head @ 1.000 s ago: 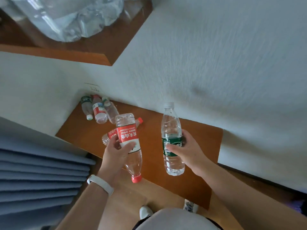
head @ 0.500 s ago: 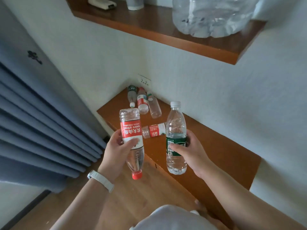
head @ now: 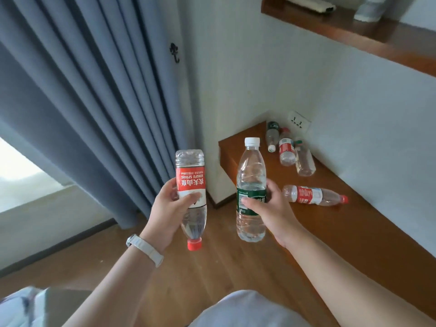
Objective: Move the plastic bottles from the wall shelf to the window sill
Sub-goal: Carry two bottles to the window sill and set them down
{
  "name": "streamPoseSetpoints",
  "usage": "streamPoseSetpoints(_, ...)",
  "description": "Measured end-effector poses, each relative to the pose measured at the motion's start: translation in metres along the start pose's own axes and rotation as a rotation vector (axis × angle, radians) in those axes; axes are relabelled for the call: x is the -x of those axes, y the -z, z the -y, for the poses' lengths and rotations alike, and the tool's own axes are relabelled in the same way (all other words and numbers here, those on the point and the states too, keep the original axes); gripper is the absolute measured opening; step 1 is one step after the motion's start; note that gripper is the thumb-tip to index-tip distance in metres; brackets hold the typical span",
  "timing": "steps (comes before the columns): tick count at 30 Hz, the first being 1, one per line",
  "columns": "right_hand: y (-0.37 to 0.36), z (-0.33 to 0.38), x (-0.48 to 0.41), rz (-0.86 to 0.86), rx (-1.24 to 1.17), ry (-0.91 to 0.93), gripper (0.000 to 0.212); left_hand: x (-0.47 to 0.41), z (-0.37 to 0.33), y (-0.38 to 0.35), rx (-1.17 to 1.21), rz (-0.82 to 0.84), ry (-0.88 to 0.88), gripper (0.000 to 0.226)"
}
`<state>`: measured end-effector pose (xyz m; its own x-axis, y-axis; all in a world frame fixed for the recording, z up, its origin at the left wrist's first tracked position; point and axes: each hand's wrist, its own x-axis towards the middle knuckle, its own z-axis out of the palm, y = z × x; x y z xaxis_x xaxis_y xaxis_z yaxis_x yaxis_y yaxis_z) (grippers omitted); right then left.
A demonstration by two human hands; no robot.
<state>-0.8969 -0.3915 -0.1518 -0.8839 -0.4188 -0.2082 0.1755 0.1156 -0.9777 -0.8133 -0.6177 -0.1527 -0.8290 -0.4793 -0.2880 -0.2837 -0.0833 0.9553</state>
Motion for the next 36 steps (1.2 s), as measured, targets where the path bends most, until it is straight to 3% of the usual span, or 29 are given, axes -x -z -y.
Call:
streamPoseSetpoints(5,-0.067,0.009,-0.018,0.111,0.030,0.018,0.045,0.005,0.006,0.072,0.074,-0.120,-0.032,0.036)
streamPoseSetpoints(14,-0.156,0.008,-0.057,0.331,0.019,0.001,0.039,0.024,0.031,0.149,0.185,-0.359,-0.027,0.041)
streamPoseSetpoints(23,-0.239,0.012,-0.140,0.569,-0.086,-0.062,0.051,-0.014,0.017,0.185,0.205,-0.584,-0.014,0.047)
streamPoseSetpoints(32,-0.285,0.041,-0.246,0.755,-0.014,-0.039,0.052,-0.085,-0.022,0.205,0.295,-0.766,0.009,0.052)
streamPoseSetpoints(36,-0.307,0.050,-0.282,0.842,0.021,-0.057,0.042,-0.109,-0.032,0.203,0.352,-0.878,0.020,0.053)
